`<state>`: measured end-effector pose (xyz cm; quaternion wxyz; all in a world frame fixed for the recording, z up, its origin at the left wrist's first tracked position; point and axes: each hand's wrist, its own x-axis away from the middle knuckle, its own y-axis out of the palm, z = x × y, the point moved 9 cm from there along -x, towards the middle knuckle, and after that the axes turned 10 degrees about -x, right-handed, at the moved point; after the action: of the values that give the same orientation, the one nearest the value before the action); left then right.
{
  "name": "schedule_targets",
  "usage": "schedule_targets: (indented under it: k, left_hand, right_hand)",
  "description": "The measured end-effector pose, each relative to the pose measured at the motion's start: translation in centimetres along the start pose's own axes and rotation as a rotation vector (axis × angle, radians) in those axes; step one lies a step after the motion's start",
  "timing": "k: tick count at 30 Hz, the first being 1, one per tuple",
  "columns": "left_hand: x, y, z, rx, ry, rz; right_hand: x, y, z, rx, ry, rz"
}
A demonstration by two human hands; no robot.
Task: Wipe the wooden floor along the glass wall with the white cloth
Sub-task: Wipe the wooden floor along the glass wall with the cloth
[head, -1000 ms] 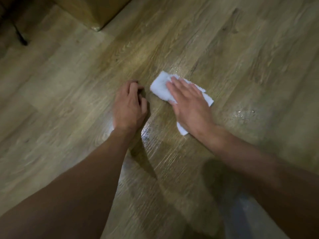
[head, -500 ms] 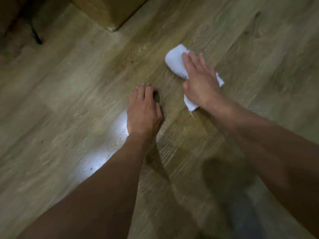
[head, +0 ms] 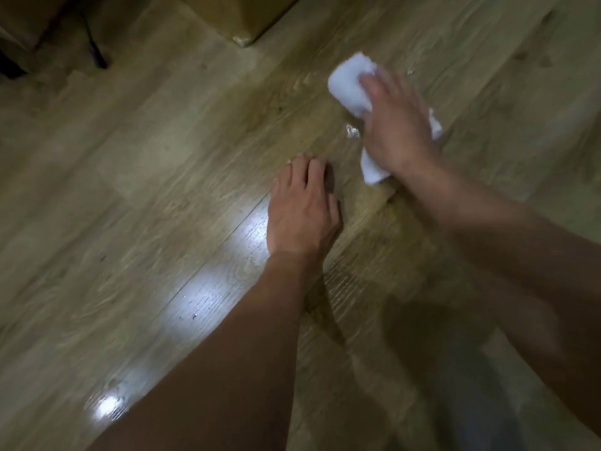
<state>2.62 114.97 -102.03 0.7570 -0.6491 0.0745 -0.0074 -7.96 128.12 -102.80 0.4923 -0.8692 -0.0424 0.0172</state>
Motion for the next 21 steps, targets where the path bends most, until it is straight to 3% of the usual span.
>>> schedule_targets:
  k: [3, 6, 10, 14, 16, 18, 21]
  left_hand:
    - [0.0, 0.0, 0.0, -0.005, 0.001, -0.002]
    - [0.0, -0.4, 0.2, 0.014, 0.016, 0.009]
    - [0.0, 0.0, 0.2, -0.010, 0.006, -0.027]
    - [0.1, 0.4, 0.2, -0.058, 0.026, -0.041]
    - [0.2, 0.5, 0.3, -0.064, 0.035, -0.030]
    - [0.1, 0.6, 0.4, -0.067, 0.041, -0.036]
    - [-0.1, 0.6, 0.3, -0.087, 0.033, -0.068]
  right_hand:
    - [-3.7, 2.3, -3.2, -0.006, 0.008, -0.080]
    - [-1.8, 3.9, -6.3, -0.006, -0.220, -0.199]
    - [1.8, 1.6, -4.0, -0.142, -0.400, -0.217]
    - [-3.8, -1.3, 0.6, -0.121, -0.040, 0.049]
    - [-5.5, -0.9, 0.2, -0.066, 0.082, 0.099]
    - [-5.1, 0.4, -1.9, -0.022, -0.001, 0.058]
    - [-0.2, 2.1, -4.0, -0.033, -0.274, -0.140]
